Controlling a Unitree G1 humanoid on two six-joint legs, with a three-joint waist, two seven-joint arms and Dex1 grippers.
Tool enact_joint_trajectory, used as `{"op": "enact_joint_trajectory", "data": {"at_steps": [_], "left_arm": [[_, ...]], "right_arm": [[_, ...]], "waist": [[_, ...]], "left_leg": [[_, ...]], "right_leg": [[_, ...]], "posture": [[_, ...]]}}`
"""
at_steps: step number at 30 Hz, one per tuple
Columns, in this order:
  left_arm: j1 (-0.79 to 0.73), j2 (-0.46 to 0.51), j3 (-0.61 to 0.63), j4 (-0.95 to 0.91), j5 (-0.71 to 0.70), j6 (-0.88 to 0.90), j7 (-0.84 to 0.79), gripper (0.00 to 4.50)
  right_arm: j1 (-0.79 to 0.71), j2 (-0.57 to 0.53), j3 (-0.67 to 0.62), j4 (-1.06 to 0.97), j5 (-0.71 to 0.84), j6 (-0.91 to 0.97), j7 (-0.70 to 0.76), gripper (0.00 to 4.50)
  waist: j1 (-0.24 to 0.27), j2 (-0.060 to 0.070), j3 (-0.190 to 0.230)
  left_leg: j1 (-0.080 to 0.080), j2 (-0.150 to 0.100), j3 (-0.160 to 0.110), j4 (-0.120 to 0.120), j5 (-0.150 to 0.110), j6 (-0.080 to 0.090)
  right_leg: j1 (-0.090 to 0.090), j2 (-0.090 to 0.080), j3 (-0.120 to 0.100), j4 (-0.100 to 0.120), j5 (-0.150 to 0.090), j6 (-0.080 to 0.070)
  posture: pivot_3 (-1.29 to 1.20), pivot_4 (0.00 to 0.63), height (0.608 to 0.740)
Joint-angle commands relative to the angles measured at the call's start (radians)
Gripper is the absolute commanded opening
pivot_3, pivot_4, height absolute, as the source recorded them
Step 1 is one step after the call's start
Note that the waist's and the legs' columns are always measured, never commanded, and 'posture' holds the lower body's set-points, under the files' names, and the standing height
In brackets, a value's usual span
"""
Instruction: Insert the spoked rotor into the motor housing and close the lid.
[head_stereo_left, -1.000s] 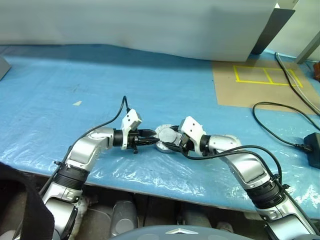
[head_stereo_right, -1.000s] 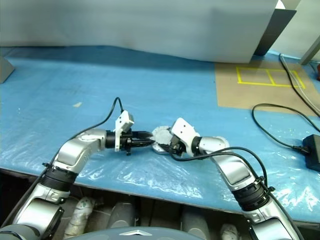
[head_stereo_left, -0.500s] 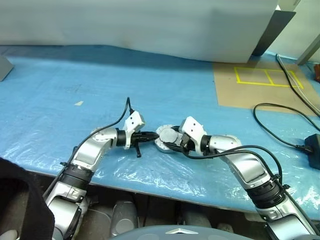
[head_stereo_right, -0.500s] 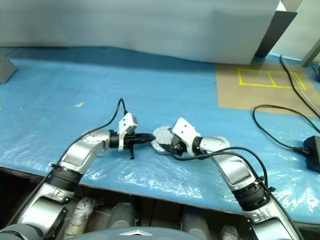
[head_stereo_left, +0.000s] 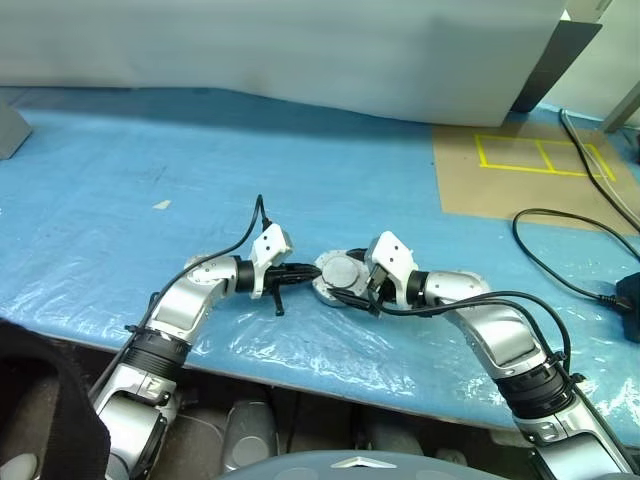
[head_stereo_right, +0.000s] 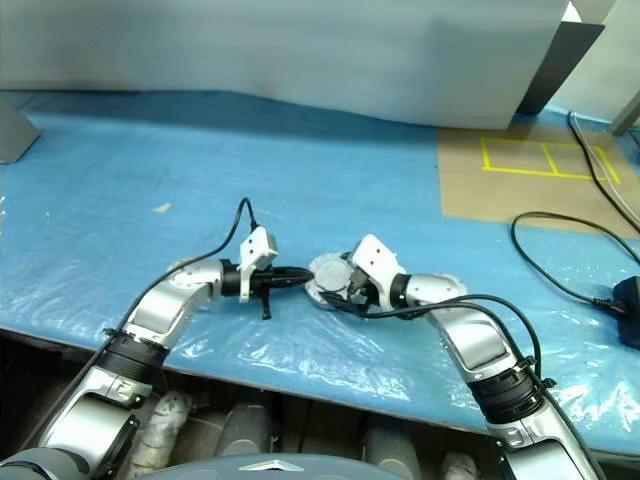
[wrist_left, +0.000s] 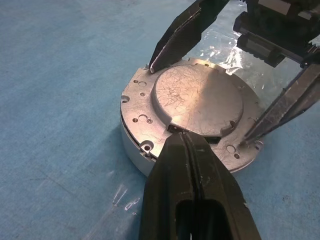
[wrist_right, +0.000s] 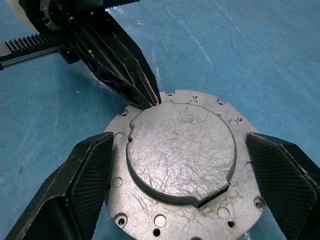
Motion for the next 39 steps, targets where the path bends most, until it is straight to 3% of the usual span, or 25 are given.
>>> {"op": "enact_joint_trajectory", "data": {"at_steps": [1, 7, 13, 17, 24, 33, 39], "left_arm": [[0.002, -0.002, -0.028, 0.051, 0.037, -0.003, 0.001, 0.00], [-0.003, -0.001, -0.033, 0.062, 0.038, -0.012, -0.009, 0.00], [-0.001, -0.003, -0.033, 0.068, 0.043, -0.021, -0.008, 0.00], [0.002, -0.003, -0.029, 0.065, 0.039, -0.019, -0.008, 0.00], [0.003, -0.006, -0.025, 0.064, 0.039, -0.019, -0.007, 0.00], [0.002, -0.008, -0.020, 0.063, 0.039, -0.014, -0.003, 0.00], [0.002, -0.006, -0.017, 0.062, 0.039, -0.011, -0.001, 0.00]], "right_arm": [[-0.006, 0.015, -0.114, -0.065, 0.111, 0.053, 0.002, 4.47], [-0.017, 0.069, -0.310, -0.075, 0.289, 0.163, -0.065, 4.47], [0.038, 0.099, -0.511, 0.070, 0.539, 0.547, -0.149, 4.47], [0.047, 0.152, -0.600, 0.086, 0.673, 0.679, -0.202, 4.47], [0.082, 0.255, -0.527, 0.062, 0.722, 0.750, -0.275, 4.47], [0.099, 0.248, -0.436, 0.068, 0.704, 0.740, -0.278, 4.47], [0.094, 0.281, -0.447, 0.117, 0.669, 0.669, -0.314, 4.47]], "waist": [[0.001, 0.000, 0.000], [0.001, 0.000, 0.000], [0.004, 0.000, 0.000], [0.001, 0.002, 0.000], [0.002, 0.003, 0.000], [0.001, 0.003, 0.000], [0.000, 0.003, -0.001]], "left_leg": [[-0.001, 0.000, 0.000, 0.000, 0.000, 0.000], [-0.002, 0.000, 0.000, 0.000, 0.000, 0.000], [-0.002, 0.000, 0.000, 0.000, 0.000, -0.001], [-0.003, 0.000, 0.000, -0.001, 0.000, -0.001], [-0.003, 0.000, 0.000, -0.001, 0.001, -0.001], [-0.002, -0.001, 0.001, -0.002, 0.001, -0.001], [-0.002, -0.001, 0.001, -0.003, 0.001, -0.001]], "right_leg": [[-0.001, 0.000, 0.000, 0.000, 0.000, 0.000], [-0.002, 0.000, 0.000, 0.000, 0.000, 0.000], [-0.001, 0.000, 0.000, 0.000, 0.000, 0.000], [-0.003, 0.000, 0.000, 0.000, 0.000, 0.000], [-0.003, -0.001, -0.001, 0.000, 0.000, 0.000], [-0.003, -0.002, -0.001, -0.001, 0.000, 0.001], [-0.003, -0.002, -0.002, -0.001, -0.001, 0.001]], "posture": [[0.00, 0.150, 0.740], [0.00, 0.150, 0.740], [0.00, 0.150, 0.740], [0.00, 0.150, 0.740], [0.00, 0.150, 0.740], [0.00, 0.150, 0.740], [0.00, 0.150, 0.740]]}}
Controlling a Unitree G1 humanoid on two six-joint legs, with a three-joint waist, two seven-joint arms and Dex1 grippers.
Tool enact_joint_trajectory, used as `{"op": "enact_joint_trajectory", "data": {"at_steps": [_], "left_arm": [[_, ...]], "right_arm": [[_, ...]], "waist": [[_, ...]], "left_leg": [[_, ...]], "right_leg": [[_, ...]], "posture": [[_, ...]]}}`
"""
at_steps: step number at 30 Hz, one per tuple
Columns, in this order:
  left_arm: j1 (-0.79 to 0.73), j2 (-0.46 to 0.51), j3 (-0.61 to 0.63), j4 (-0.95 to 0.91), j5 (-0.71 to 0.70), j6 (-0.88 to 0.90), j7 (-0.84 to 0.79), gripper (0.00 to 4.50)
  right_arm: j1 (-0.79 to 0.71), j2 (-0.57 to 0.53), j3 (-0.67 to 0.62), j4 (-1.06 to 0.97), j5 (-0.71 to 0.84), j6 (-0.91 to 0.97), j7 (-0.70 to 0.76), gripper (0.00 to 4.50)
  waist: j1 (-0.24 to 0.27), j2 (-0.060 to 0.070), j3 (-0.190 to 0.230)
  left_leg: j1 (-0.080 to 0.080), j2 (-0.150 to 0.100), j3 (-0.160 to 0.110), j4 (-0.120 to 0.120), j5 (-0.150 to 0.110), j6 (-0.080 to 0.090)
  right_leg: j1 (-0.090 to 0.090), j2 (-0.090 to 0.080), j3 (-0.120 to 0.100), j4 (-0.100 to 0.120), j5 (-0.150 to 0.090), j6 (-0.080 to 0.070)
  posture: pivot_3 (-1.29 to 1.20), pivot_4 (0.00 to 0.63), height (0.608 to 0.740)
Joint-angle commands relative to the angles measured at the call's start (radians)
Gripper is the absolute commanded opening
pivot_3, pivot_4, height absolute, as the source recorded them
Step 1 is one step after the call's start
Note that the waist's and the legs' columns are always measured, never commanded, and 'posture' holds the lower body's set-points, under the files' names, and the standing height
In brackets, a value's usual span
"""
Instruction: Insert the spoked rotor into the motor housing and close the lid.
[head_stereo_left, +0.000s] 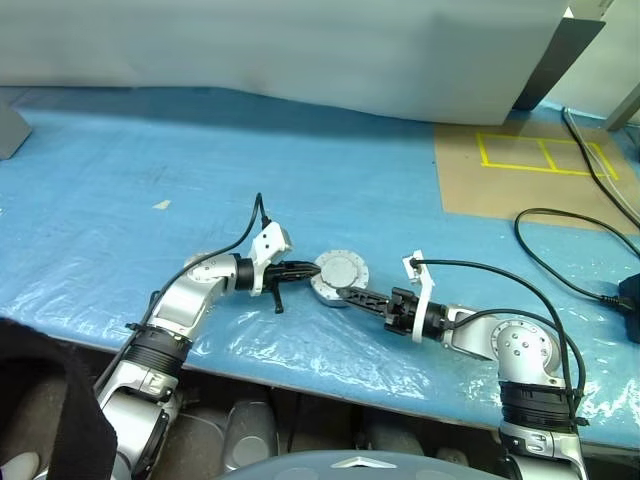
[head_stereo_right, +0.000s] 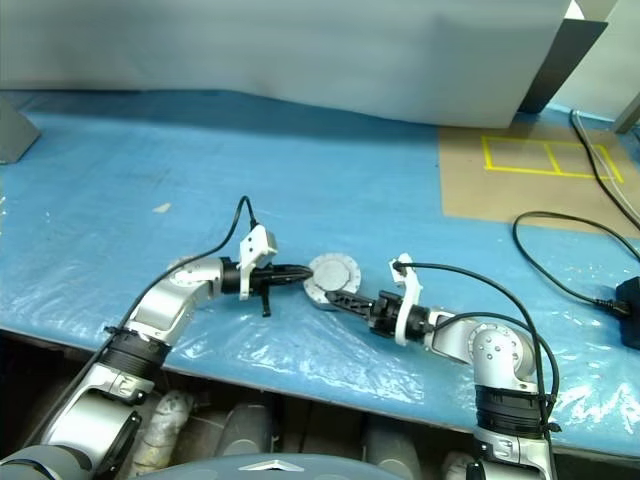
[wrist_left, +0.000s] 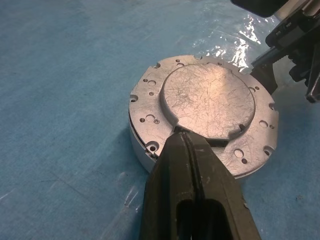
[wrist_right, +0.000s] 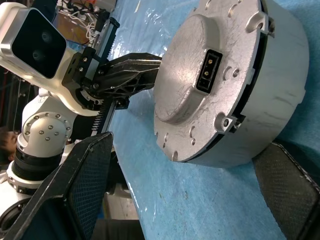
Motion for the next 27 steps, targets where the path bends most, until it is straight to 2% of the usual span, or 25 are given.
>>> {"op": "enact_joint_trajectory", "data": {"at_steps": [1, 4, 5, 7, 11, 14, 15, 23, 27], "left_arm": [[0.018, 0.002, -0.025, 0.025, 0.028, 0.021, 0.006, 0.00], [0.016, 0.000, -0.026, 0.027, 0.032, 0.020, 0.006, 0.00], [0.015, -0.001, -0.025, 0.028, 0.033, 0.021, 0.006, 0.00], [0.013, -0.002, -0.024, 0.031, 0.037, 0.019, 0.006, 0.00], [0.011, -0.002, -0.025, 0.032, 0.042, 0.016, 0.004, 0.00], [0.008, -0.006, -0.026, 0.039, 0.045, 0.013, 0.002, 0.00], [0.007, -0.007, -0.026, 0.040, 0.046, 0.012, 0.001, 0.00], [0.012, 0.000, -0.014, -0.001, 0.009, 0.043, -0.039, 0.00], [0.051, 0.060, 0.061, -0.186, -0.187, 0.227, -0.138, 0.00]], "right_arm": [[-0.013, 0.049, -0.010, 0.046, -0.028, -0.071, -0.044, 4.47], [-0.025, 0.088, -0.024, 0.073, -0.035, -0.109, -0.068, 4.47], [-0.026, 0.096, -0.029, 0.076, -0.031, -0.116, -0.073, 4.30], [-0.022, 0.106, -0.036, 0.072, -0.023, -0.125, -0.079, 3.80], [0.004, 0.098, -0.026, 0.050, -0.014, -0.126, -0.074, 2.39], [0.019, 0.082, -0.011, 0.036, -0.014, -0.126, -0.060, 1.54], [0.021, 0.078, -0.006, 0.032, -0.014, -0.128, -0.056, 1.39], [0.001, 0.084, 0.001, 0.045, -0.016, -0.148, -0.064, 1.37], [0.004, 0.101, -0.008, 0.056, -0.003, -0.133, -0.086, 1.37]], "waist": [[-0.001, 0.000, 0.000], [-0.006, -0.001, 0.000], [-0.006, -0.001, -0.001], [-0.005, -0.001, 0.000], [-0.003, -0.001, 0.000], [-0.002, 0.000, -0.001], [-0.001, 0.000, -0.001], [0.000, 0.000, -0.001], [-0.008, -0.001, 0.000]], "left_leg": [[0.000, 0.000, 0.000, 0.000, 0.000, 0.000], [0.003, 0.000, 0.000, 0.000, 0.000, 0.000], [0.004, 0.000, 0.000, 0.000, 0.000, 0.000], [0.004, 0.000, 0.000, -0.002, 0.000, 0.000], [0.004, 0.000, 0.000, -0.002, 0.000, 0.000], [0.002, 0.000, 0.001, -0.003, 0.000, 0.000], [0.002, 0.000, 0.001, -0.003, 0.000, 0.000], [0.001, -0.001, 0.001, -0.003, 0.000, 0.000], [0.000, -0.001, 0.001, -0.003, 0.000, 0.000]], "right_leg": [[0.000, 0.000, 0.000, 0.000, 0.000, 0.000], [0.001, 0.000, 0.001, 0.001, -0.002, 0.005], [0.001, 0.000, 0.001, 0.001, -0.003, 0.006], [0.001, 0.000, 0.001, 0.001, -0.003, 0.007], [0.000, 0.000, 0.001, 0.001, -0.003, 0.007], [-0.001, 0.000, 0.001, 0.000, -0.002, 0.003], [-0.001, 0.000, 0.001, 0.000, -0.001, 0.001], [0.000, -0.001, 0.001, -0.001, -0.002, 0.004], [-0.003, -0.001, 0.001, -0.001, -0.001, 0.002]], "posture": [[0.00, 0.150, 0.740], [0.00, 0.150, 0.740], [0.00, 0.150, 0.740], [0.00, 0.150, 0.740], [0.00, 0.150, 0.740], [0.00, 0.150, 0.740], [0.00, 0.150, 0.740], [0.00, 0.150, 0.740], [0.00, 0.150, 0.740]]}}
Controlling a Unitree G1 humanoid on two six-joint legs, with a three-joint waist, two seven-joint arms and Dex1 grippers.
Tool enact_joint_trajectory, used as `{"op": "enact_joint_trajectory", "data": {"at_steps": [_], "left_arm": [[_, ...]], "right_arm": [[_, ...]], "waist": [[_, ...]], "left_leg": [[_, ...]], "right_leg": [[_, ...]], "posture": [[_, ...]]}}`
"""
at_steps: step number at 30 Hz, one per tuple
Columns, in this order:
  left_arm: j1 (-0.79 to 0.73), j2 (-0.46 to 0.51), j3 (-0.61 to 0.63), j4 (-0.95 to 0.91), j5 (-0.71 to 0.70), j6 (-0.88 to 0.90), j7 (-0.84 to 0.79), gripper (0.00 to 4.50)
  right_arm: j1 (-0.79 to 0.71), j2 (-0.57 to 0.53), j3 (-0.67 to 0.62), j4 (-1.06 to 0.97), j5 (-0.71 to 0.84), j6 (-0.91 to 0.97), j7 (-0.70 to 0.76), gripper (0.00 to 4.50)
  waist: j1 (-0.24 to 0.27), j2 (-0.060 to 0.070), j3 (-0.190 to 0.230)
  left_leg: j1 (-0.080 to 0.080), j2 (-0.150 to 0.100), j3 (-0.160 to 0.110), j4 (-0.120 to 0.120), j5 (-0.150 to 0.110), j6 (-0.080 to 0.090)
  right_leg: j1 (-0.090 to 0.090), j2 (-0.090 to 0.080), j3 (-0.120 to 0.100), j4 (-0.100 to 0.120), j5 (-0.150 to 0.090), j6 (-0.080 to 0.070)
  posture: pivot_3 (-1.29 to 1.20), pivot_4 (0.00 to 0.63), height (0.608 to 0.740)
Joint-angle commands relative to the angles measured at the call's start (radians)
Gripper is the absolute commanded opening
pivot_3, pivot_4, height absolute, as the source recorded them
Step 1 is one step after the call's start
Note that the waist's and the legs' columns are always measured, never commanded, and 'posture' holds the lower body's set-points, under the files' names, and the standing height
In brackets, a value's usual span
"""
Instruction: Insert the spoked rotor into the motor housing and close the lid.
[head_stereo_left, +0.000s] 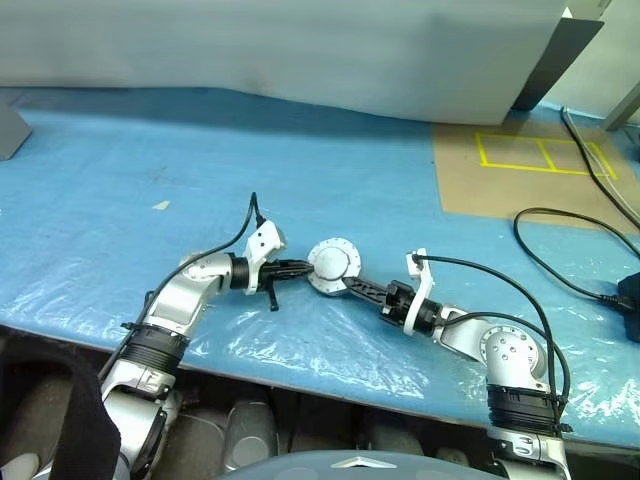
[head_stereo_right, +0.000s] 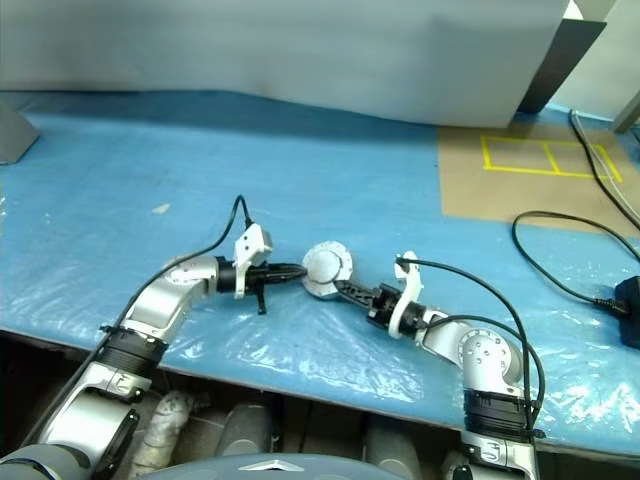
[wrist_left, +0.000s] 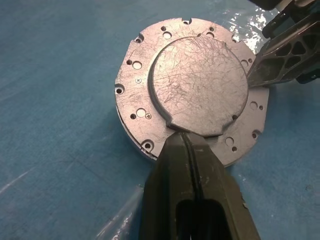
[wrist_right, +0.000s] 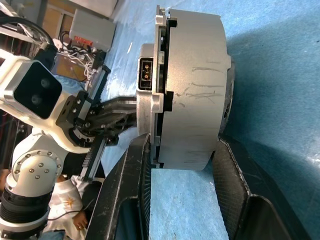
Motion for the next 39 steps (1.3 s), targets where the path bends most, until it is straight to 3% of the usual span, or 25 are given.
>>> {"op": "enact_joint_trajectory", "data": {"at_steps": [1, 6, 10, 15, 18, 21, 30, 39], "left_arm": [[0.030, 0.044, 0.070, -0.200, -0.212, 0.193, -0.086, 0.00], [0.049, 0.129, 0.216, -0.348, -0.454, 0.429, -0.073, 0.00], [0.066, 0.155, 0.263, -0.308, -0.445, 0.433, -0.013, 0.00], [0.055, 0.064, 0.339, -0.206, -0.466, 0.461, 0.170, 0.00], [0.041, -0.016, 0.452, -0.144, -0.605, 0.546, 0.244, 0.60], [0.062, -0.071, 0.507, -0.128, -0.684, 0.596, 0.297, 1.55], [0.082, -0.147, 0.531, -0.192, -0.828, 0.661, 0.343, 4.49], [0.004, -0.242, 0.477, -0.130, -0.799, 0.578, 0.359, 4.49]], "right_arm": [[-0.007, 0.022, -0.004, 0.010, 0.014, 0.012, -0.036, 1.37], [-0.012, 0.035, -0.058, 0.015, 0.091, 0.038, -0.051, 1.37], [-0.059, 0.053, -0.126, -0.009, 0.231, 0.066, -0.080, 1.37], [-0.145, 0.068, -0.154, -0.062, 0.404, 0.080, -0.162, 1.37], [-0.183, 0.063, -0.137, -0.087, 0.488, 0.075, -0.219, 1.37], [-0.206, 0.051, -0.110, -0.101, 0.566, 0.065, -0.271, 1.37], [-0.229, -0.020, -0.044, -0.098, 0.688, 0.013, -0.343, 1.37], [-0.227, -0.090, -0.001, -0.085, 0.748, -0.028, -0.370, 1.37]], "waist": [[-0.005, 0.000, 0.000], [-0.012, 0.001, 0.000], [-0.013, 0.001, 0.001], [-0.014, 0.001, 0.003], [-0.016, 0.001, 0.003], [-0.013, 0.001, 0.003], [0.003, 0.000, 0.004], [0.007, -0.001, 0.004]], "left_leg": [[-0.004, 0.000, 0.000, 0.000, 0.000, 0.000], [-0.011, 0.001, 0.000, 0.001, -0.001, -0.003], [-0.013, 0.000, 0.000, 0.001, -0.002, -0.004], [-0.013, 0.001, -0.001, 0.002, -0.002, -0.004], [-0.013, 0.001, -0.001, 0.003, -0.002, -0.004], [-0.014, 0.001, -0.001, 0.003, -0.002, -0.005], [-0.018, 0.001, -0.005, 0.008, -0.002, -0.005], [-0.019, 0.000, -0.009, 0.012, -0.002, -0.005]], "right_leg": [[-0.006, 0.000, 0.000, 0.001, 0.000, -0.001], [-0.013, 0.007, -0.002, 0.004, 0.003, -0.002], [-0.013, 0.006, -0.001, 0.002, 0.003, -0.001], [-0.013, 0.007, -0.002, 0.003, 0.003, -0.001], [-0.013, 0.007, -0.002, 0.004, 0.003, -0.001], [-0.012, 0.007, -0.002, 0.004, 0.003, -0.001], [-0.012, 0.007, -0.006, 0.005, 0.004, 0.001], [-0.010, 0.007, -0.007, 0.005, 0.006, 0.004]], "posture": [[0.00, 0.150, 0.740], [0.00, 0.150, 0.740], [0.00, 0.150, 0.740], [0.00, 0.150, 0.740], [0.00, 0.150, 0.740], [0.00, 0.150, 0.740], [0.00, 0.150, 0.740], [0.00, 0.150, 0.740]]}}
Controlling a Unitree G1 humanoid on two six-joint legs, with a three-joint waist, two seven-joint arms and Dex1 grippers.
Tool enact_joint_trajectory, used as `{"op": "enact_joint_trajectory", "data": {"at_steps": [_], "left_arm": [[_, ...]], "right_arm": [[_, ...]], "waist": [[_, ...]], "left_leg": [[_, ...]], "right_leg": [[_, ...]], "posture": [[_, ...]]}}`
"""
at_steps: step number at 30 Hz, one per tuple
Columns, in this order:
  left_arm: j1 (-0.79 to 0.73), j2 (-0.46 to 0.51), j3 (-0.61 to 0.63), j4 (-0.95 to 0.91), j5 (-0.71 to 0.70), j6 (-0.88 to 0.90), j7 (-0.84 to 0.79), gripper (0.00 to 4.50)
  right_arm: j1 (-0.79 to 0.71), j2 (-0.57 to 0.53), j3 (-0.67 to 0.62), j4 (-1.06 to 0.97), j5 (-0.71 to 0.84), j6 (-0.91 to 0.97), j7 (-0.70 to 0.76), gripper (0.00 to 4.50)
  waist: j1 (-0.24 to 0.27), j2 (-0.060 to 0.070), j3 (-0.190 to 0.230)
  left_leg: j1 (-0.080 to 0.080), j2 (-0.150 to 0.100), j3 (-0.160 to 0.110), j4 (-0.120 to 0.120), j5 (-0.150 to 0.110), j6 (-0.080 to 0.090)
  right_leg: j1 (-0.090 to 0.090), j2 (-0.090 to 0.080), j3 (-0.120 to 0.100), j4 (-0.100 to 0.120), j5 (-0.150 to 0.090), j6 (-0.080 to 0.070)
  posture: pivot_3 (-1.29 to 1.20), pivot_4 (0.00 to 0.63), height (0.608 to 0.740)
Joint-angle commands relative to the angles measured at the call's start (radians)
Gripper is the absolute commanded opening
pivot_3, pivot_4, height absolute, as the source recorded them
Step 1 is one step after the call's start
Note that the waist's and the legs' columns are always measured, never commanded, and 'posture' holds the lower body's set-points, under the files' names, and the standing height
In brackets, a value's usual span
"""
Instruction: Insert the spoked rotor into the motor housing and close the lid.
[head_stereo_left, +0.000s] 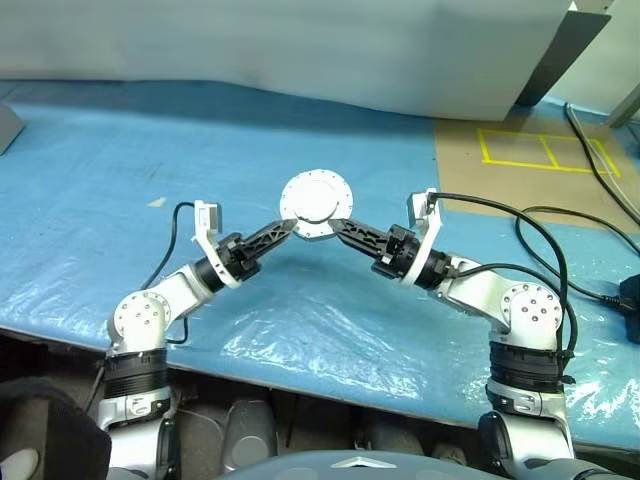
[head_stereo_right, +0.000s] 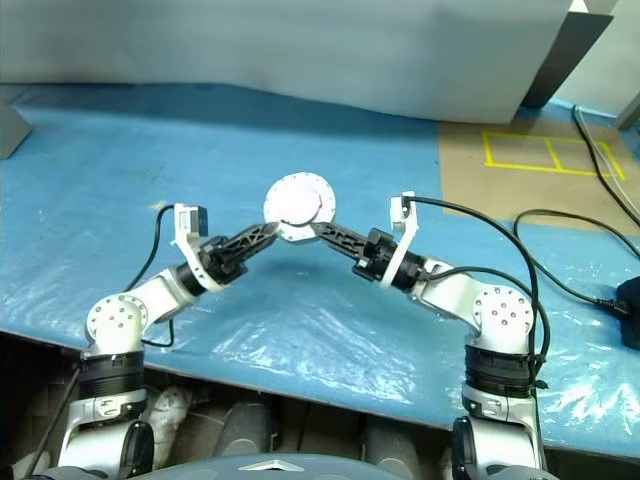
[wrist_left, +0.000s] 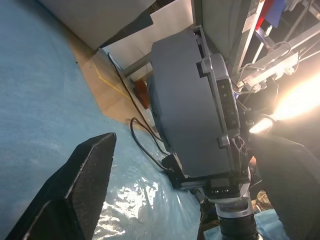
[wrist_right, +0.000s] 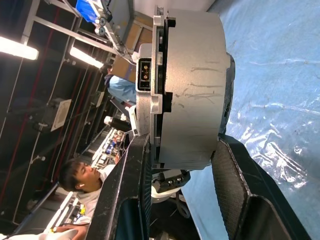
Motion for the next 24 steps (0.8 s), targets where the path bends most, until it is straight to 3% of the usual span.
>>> {"op": "enact_joint_trajectory", "data": {"at_steps": [1, 8, 15, 18, 21, 24], "left_arm": [[-0.075, -0.050, -0.024, 0.037, 0.012, -0.061, 0.000, 4.49], [-0.159, -0.151, -0.046, 0.111, 0.005, -0.078, 0.043, 4.49], [-0.175, -0.186, -0.058, 0.169, 0.032, -0.067, 0.113, 4.49], [-0.164, -0.187, -0.045, 0.162, -0.002, -0.033, 0.121, 3.96], [-0.173, -0.196, -0.046, 0.165, 0.022, -0.045, 0.170, 3.03], [-0.176, -0.201, -0.019, 0.168, -0.032, -0.021, 0.173, 2.81]], "right_arm": [[-0.017, -0.012, 0.001, -0.035, 0.081, -0.039, 0.013, 1.37], [-0.013, -0.039, 0.022, -0.039, 0.101, -0.066, -0.004, 1.37], [0.000, -0.050, 0.037, -0.049, 0.116, -0.098, -0.024, 1.37], [0.005, -0.051, 0.045, -0.055, 0.118, -0.108, -0.029, 1.37], [0.008, -0.052, 0.051, -0.057, 0.113, -0.119, -0.036, 1.37], [0.010, -0.047, 0.057, -0.058, 0.088, -0.142, -0.060, 1.37]], "waist": [[0.003, -0.001, 0.000], [0.001, -0.001, 0.000], [0.003, -0.001, 0.000], [0.003, -0.001, 0.000], [0.003, -0.001, 0.001], [0.003, -0.001, 0.001]], "left_leg": [[-0.001, 0.000, -0.001, 0.001, 0.000, 0.000], [-0.005, -0.001, -0.006, 0.005, 0.000, 0.000], [-0.013, -0.001, -0.017, 0.014, 0.000, 0.000], [-0.013, -0.001, -0.017, 0.016, 0.000, 0.000], [-0.012, 0.000, -0.017, 0.017, 0.000, 0.000], [-0.012, 0.000, -0.018, 0.018, 0.000, 0.000]], "right_leg": [[0.000, 0.000, 0.000, 0.000, 0.000, 0.001], [0.001, 0.000, -0.003, 0.001, 0.001, 0.002], [0.001, 0.000, -0.011, 0.003, 0.001, 0.002], [0.002, -0.001, -0.012, 0.005, 0.001, 0.001], [0.003, -0.001, -0.012, 0.006, 0.001, 0.001], [0.004, -0.001, -0.012, 0.006, 0.002, 0.001]], "posture": [[0.00, 0.150, 0.740], [0.00, 0.150, 0.740], [0.00, 0.150, 0.740], [0.00, 0.150, 0.740], [0.00, 0.150, 0.740], [0.00, 0.150, 0.740]]}}
